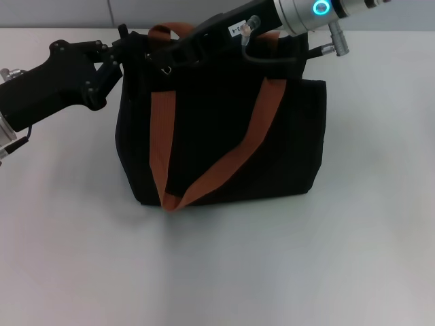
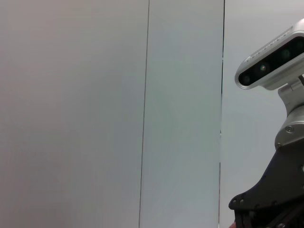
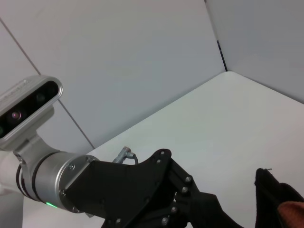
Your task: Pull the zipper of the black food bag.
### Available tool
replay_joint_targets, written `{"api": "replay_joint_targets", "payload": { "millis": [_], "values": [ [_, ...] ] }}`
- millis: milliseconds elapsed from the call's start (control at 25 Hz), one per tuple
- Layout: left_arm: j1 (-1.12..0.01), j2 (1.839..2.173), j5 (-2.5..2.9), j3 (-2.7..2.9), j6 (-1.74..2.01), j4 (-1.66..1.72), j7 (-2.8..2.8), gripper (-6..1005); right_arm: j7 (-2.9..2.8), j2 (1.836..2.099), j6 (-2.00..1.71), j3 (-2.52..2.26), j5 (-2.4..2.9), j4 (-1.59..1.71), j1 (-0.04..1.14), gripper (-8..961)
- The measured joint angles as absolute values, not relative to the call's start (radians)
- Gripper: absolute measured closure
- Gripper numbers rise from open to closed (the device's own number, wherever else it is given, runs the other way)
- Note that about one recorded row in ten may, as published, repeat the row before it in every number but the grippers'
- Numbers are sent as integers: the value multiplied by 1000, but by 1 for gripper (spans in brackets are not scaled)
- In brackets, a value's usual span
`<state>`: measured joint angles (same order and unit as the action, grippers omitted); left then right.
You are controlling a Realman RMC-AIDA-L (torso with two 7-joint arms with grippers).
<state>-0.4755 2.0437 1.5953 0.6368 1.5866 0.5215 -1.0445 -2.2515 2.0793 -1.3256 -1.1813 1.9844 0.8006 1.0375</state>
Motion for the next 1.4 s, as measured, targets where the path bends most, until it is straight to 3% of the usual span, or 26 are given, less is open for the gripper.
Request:
{"api": "replay_joint_targets", "payload": {
  "millis": [1080,1400],
  "values": [
    [-474,2045,1595,630,1597,524,-1044,922,-2383,2081,-1376,-1170,2055,997,935,938],
    [-480,2046,1595,631,1606,522,-1044,921,-2383,2082,-1368,-1181,2028,938,972,934]
  ]
}}
